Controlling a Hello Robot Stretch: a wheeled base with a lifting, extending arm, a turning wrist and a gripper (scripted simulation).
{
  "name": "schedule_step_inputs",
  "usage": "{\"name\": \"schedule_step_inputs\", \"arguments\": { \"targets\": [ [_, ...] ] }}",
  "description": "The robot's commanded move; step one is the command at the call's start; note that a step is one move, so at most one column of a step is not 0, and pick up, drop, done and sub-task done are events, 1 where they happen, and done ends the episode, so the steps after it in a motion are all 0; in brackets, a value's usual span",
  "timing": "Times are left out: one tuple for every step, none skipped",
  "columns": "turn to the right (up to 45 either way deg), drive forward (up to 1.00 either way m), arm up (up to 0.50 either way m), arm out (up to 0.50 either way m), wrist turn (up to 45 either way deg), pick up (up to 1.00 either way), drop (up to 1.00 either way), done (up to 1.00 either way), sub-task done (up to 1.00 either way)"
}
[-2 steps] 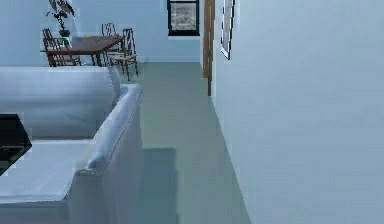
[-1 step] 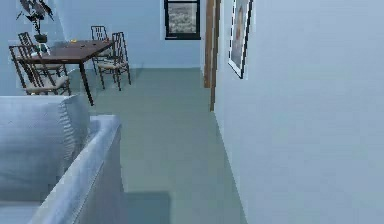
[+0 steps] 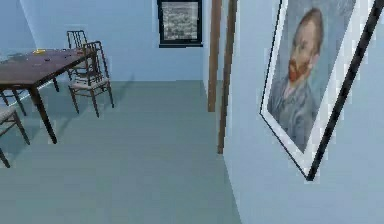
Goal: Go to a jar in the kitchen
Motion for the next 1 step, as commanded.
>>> {"name": "schedule_step_inputs", "arguments": {
  "targets": [
    [0.0, 1.00, 0.00, 0.00, 0.0, 0.00, 0.00, 0.00, 0.00]
  ]
}}
